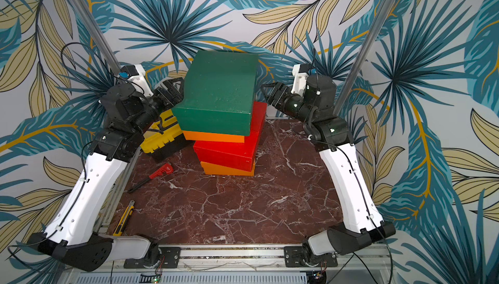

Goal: Stack the shoeboxes
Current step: Place the shoebox at the shoebox.

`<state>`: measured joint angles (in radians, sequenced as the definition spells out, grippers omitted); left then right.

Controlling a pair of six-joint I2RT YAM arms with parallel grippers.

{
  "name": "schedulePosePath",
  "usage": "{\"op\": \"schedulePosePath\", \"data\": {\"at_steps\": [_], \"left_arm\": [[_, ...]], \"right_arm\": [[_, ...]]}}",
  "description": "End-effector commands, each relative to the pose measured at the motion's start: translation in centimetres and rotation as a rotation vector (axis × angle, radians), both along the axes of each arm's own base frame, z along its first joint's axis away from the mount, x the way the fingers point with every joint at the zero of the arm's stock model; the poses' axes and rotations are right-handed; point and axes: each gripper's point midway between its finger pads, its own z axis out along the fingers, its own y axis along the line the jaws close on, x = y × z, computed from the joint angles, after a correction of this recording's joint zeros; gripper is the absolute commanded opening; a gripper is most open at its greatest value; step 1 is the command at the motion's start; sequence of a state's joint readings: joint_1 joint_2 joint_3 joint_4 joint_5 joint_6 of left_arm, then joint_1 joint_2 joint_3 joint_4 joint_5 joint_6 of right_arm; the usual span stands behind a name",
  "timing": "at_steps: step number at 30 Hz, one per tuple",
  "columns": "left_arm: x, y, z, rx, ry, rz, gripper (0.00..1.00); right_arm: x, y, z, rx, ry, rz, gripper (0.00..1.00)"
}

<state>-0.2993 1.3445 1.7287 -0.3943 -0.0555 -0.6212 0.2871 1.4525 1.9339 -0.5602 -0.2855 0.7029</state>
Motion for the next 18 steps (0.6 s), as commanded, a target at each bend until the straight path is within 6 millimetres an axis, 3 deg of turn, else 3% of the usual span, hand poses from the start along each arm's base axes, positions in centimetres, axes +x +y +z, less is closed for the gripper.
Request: {"op": "schedulePosePath", "data": {"at_steps": [1,5,13,15,18], "left_arm": [[-1.4,1.7,1.2,-0.009,-0.02,0.025,0.99],[-1.4,4.2,0.0,-0.032,0.007,0.081,0.89],[0.1,7.8,-4.8,-0.081,0.119,0.148,0.58],[0.9,8.1,-6.3,-0.098,0.153,0.152,0.53],[2.1,8.1,-8.5,-0.118,0.203,0.137,0.47]], "right_arm": [[0.2,-0.4,-2.3,-0.03,0.054,-0.014,0.61],[0.7,-0.9,-4.4,-0.068,0.106,-0.039,0.57],[2.3,0.2,-7.5,-0.095,0.157,0.006,0.06],[2.8,1.2,-8.3,-0.078,0.178,0.054,0.0],[3.6,2.8,-9.6,-0.041,0.217,0.121,0.0]]}}
